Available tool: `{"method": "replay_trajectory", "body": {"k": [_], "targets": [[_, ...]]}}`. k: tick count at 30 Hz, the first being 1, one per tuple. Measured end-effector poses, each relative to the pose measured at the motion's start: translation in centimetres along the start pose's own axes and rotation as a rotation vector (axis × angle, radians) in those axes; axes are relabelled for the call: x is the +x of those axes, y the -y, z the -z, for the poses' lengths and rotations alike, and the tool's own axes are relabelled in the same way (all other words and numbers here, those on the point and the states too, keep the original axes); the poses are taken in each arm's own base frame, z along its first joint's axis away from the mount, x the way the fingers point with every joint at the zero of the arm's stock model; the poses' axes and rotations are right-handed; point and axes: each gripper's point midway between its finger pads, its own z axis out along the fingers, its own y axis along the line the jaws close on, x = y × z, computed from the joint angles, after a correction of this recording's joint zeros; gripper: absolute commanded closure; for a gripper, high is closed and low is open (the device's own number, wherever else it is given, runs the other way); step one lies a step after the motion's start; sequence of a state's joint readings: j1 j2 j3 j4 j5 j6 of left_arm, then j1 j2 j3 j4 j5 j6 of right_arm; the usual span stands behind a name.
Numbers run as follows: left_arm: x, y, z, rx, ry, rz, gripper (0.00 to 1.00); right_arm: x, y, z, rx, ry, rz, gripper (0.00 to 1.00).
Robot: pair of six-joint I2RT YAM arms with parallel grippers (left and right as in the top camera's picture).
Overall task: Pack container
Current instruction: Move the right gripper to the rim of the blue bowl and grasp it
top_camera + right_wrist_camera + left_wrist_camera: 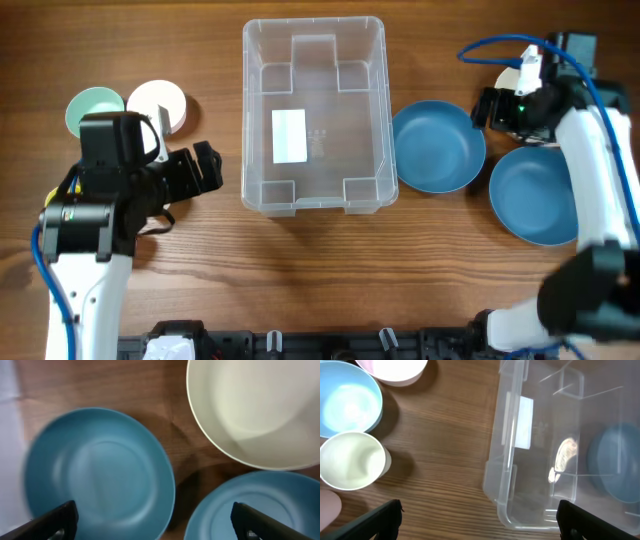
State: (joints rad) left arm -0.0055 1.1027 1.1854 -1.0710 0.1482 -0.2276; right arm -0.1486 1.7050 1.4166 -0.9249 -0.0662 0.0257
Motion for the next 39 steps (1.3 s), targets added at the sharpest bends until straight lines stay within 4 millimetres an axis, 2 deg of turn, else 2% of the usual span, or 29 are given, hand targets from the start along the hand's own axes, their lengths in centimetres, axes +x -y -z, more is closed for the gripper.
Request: {"method": "replay_trajectory", "body": {"k": [1, 3, 5, 12, 14, 17, 20, 25, 28, 31, 39], "targets": [[0.0, 0.0, -0.2, -0.002, -0.008, 0.002, 0.00, 0.1, 0.1, -1.5, 0.001, -0.024, -0.003, 0.03], [0.1, -0.1, -0.5, -0.006, -0.018, 0.004, 0.00, 0.3, 0.3, -3.2, 0.005, -0.054, -0.007, 0.04], [0.1, -0.2, -0.8, -0.009, -0.028, 0.008, 0.00, 0.4, 0.4, -4.7, 0.009, -0.075, -0.008, 0.12], [0.1, -0.2, -1.1, -0.011, -0.037, 0.009, 0.00, 1.6, 0.8, -9.1, 0.013, -0.155, -0.028, 0.26], [0.1, -0.2, -1.1, -0.011, -0.037, 0.009, 0.00, 2.0, 0.9, -10.1, 0.015, -0.175, -0.033, 0.28], [0.1, -0.2, -1.1, -0.011, -0.037, 0.009, 0.00, 2.5, 1.0, -11.3, 0.019, -0.200, -0.044, 0.42], [0.1, -0.2, -1.1, -0.011, -0.037, 0.009, 0.00, 2.8, 1.1, -11.9, 0.022, -0.212, -0.057, 0.52], [0.1, -0.2, -1.1, -0.011, -0.037, 0.009, 0.00, 2.7, 1.1, -12.0, 0.022, -0.211, -0.062, 0.78], [0.1, -0.2, -1.1, -0.011, -0.037, 0.009, 0.00, 2.8, 1.1, -12.0, 0.022, -0.213, -0.065, 0.91], [0.1, -0.2, -1.1, -0.011, -0.037, 0.009, 0.00, 2.7, 1.1, -12.0, 0.022, -0.211, -0.068, 0.96], [0.1, -0.2, -1.1, -0.011, -0.036, 0.009, 0.00, 2.4, 0.8, -12.0, 0.006, -0.201, -0.071, 0.96]]}}
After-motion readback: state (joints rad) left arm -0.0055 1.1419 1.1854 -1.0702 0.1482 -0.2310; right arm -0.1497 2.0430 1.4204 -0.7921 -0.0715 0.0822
